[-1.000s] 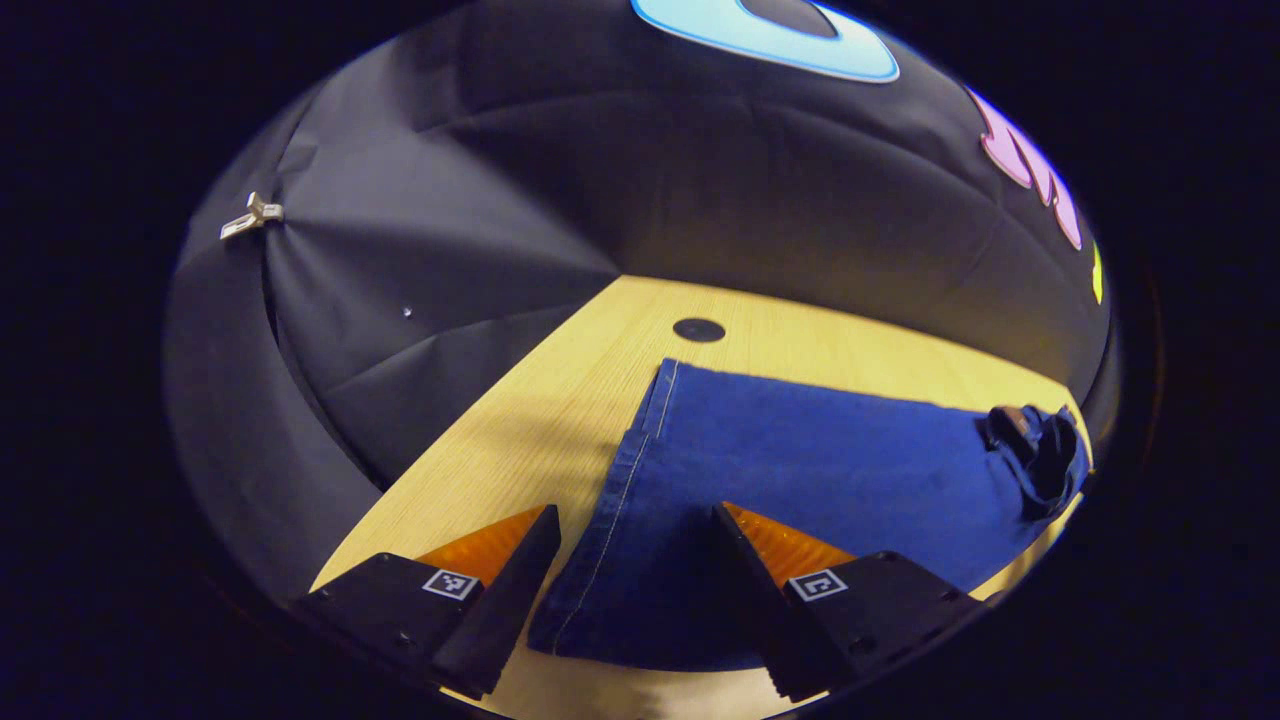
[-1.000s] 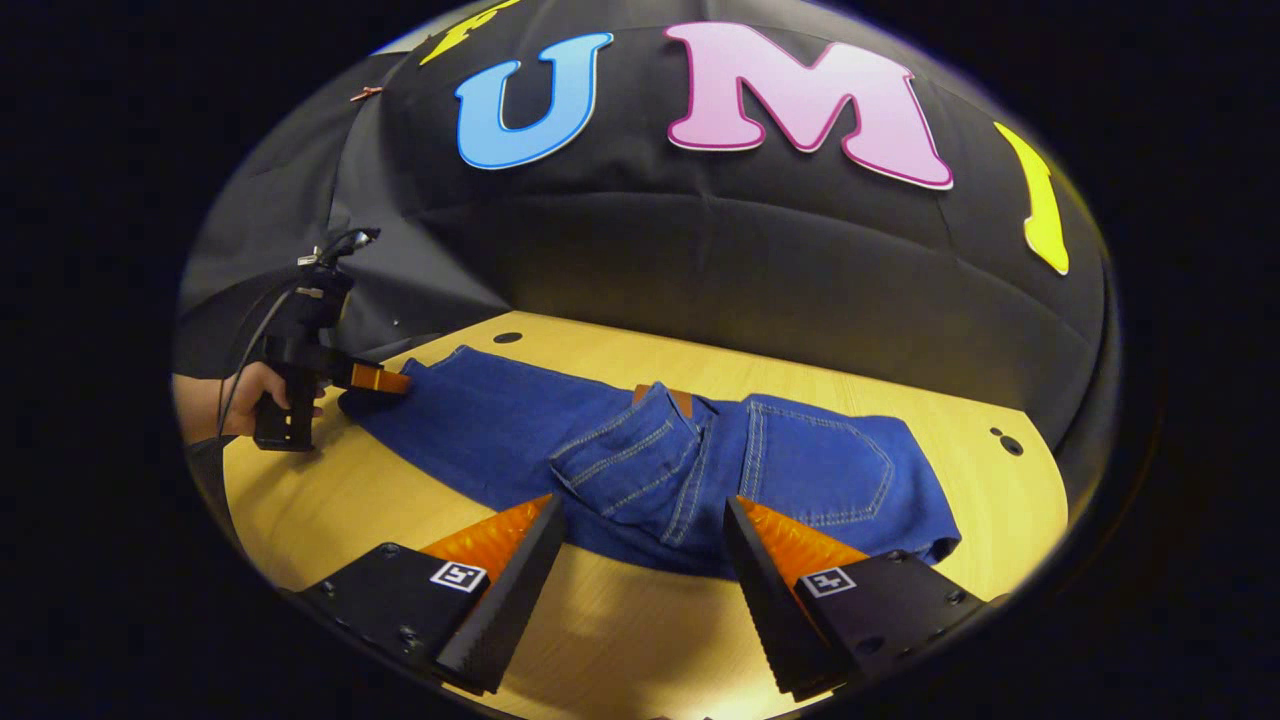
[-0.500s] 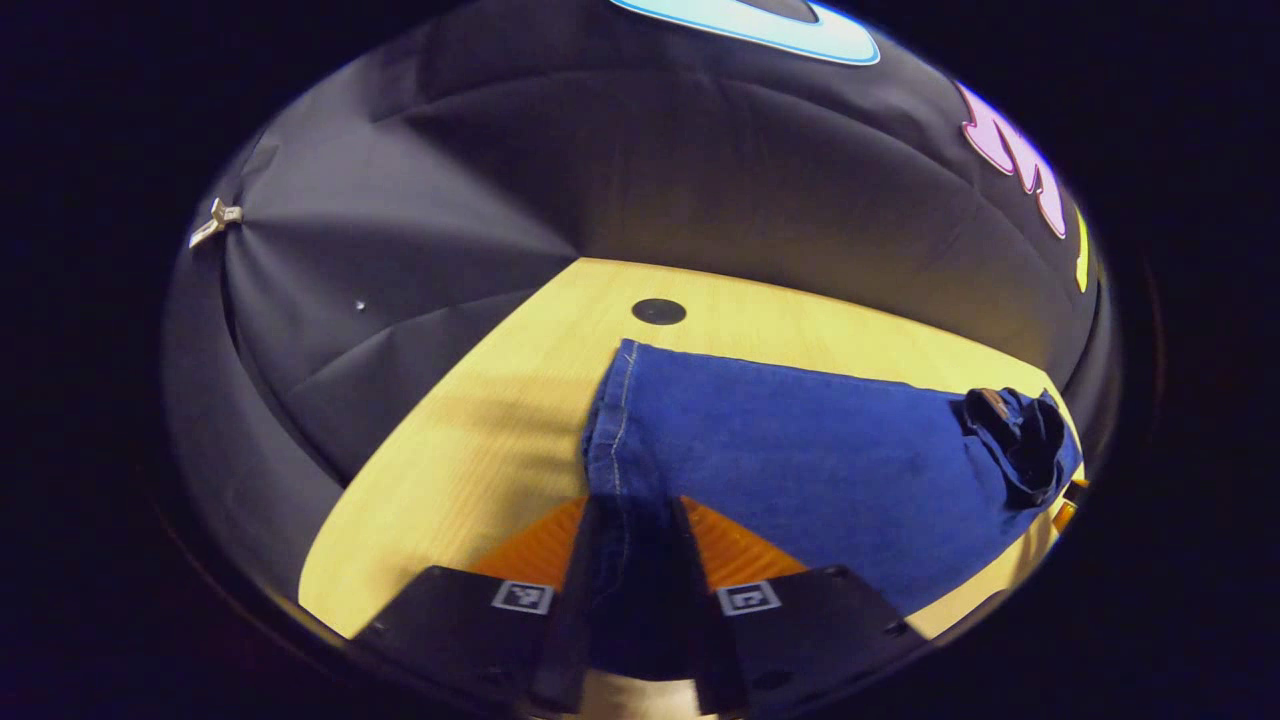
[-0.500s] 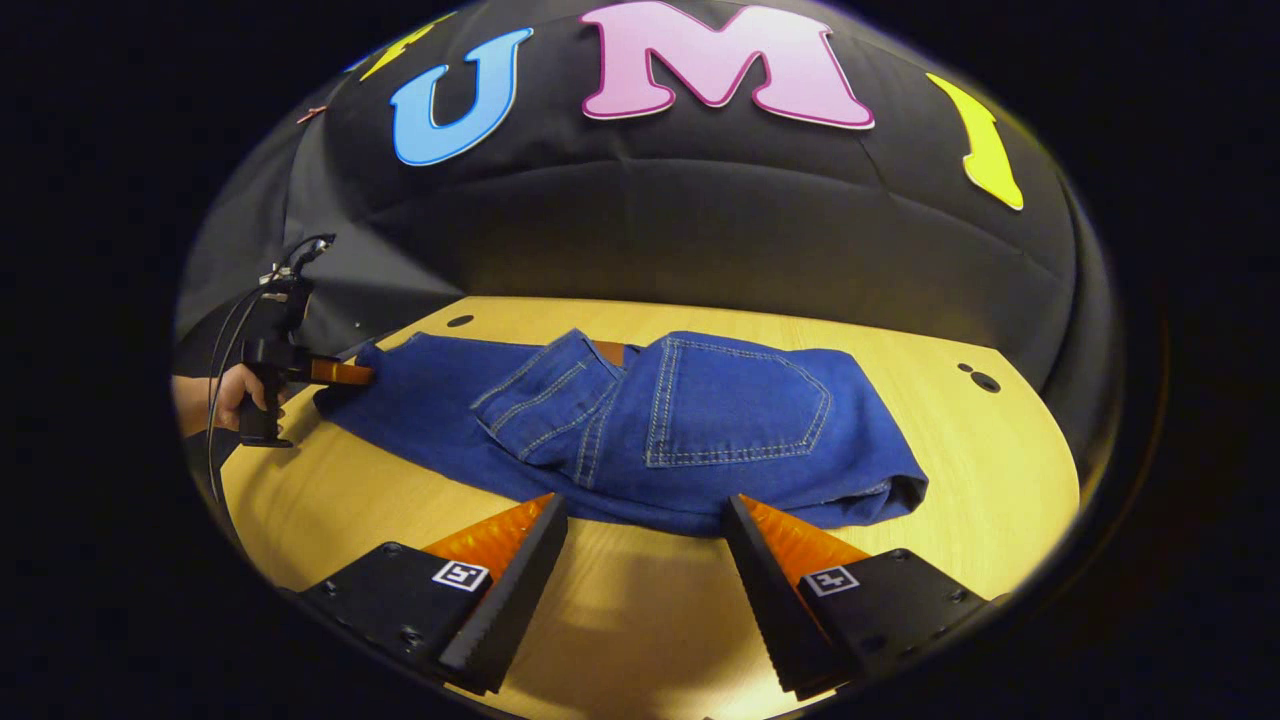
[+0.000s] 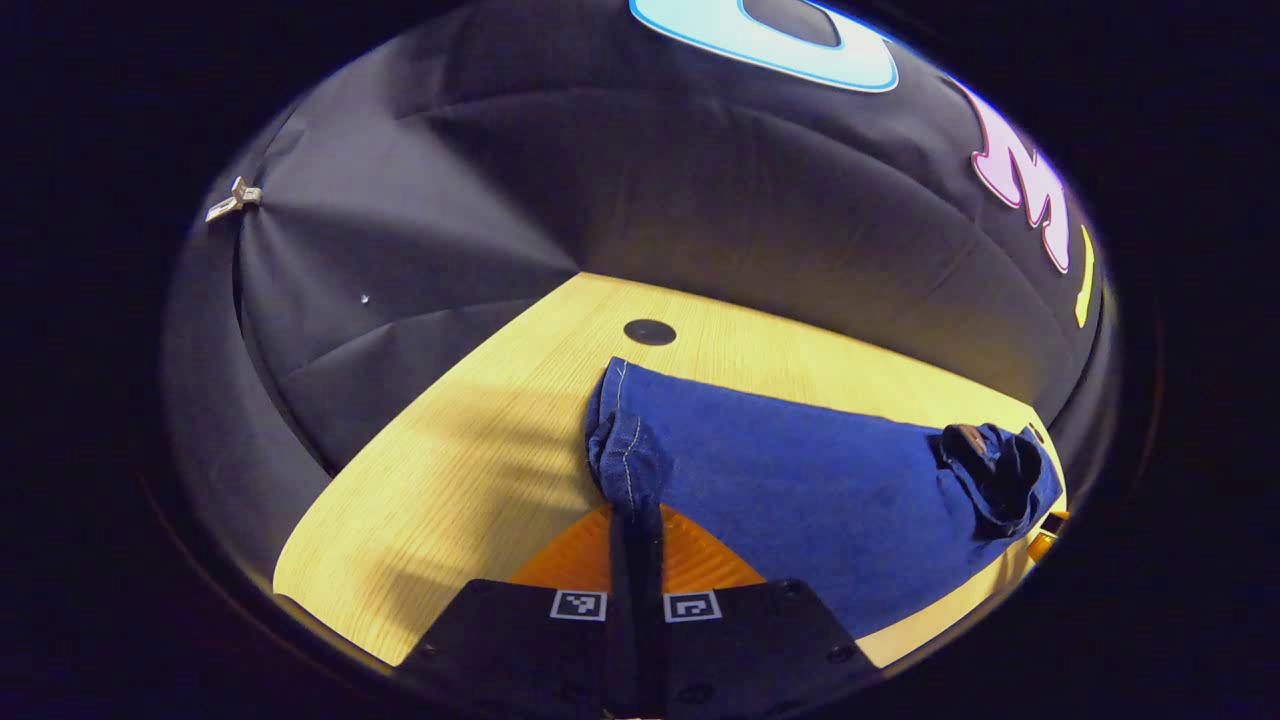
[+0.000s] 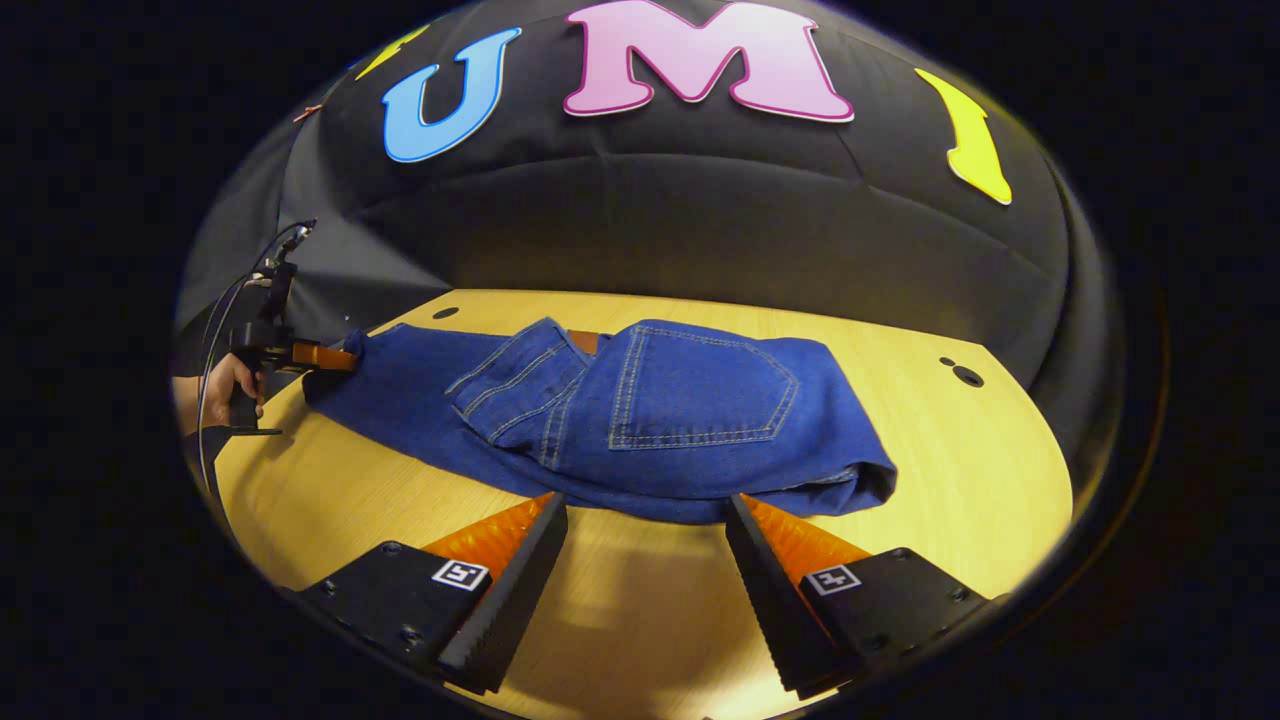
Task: Grasp the waist and the cuffs of the jeans and fold them to make the two legs overlap; first hold the waist and fold one-third of the jeans toward the cuffs, then hold the cuffs and fold the remaining one-third in the same direction to finish folding.
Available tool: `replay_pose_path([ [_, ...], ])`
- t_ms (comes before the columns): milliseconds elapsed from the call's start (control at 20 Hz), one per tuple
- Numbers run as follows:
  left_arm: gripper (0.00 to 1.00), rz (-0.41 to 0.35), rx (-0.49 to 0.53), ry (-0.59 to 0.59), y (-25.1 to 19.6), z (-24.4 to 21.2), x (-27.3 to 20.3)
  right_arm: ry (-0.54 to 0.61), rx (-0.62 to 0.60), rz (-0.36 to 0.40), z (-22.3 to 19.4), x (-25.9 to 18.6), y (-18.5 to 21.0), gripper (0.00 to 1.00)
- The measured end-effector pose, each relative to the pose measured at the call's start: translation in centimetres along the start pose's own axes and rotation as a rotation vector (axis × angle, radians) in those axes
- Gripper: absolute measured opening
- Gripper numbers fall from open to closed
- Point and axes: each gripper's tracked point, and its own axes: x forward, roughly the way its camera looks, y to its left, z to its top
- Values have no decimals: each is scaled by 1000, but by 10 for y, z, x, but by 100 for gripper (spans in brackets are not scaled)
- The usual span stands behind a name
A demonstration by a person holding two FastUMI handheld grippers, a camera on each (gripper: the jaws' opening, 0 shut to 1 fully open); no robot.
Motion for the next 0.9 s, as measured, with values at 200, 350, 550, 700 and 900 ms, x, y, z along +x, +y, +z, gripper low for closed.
replay_pose_path([
  [200, 6, -44, -39, -67, -37, 44, -42, -12, 12, -46, 9, -11, -29, 98],
  [350, 6, -70, -6, -100, -78, 67, -68, -19, 25, -85, 17, -24, -53, 98],
  [550, 6, -132, 3, -139, -162, 99, -105, -36, 30, -147, 28, -42, -87, 98],
  [700, 6, -178, 5, -128, -229, 107, -121, -46, 36, -190, 35, -57, -115, 98],
  [900, 6, -265, 25, -72, -335, 92, -124, -56, 47, -244, 38, -79, -150, 98],
])
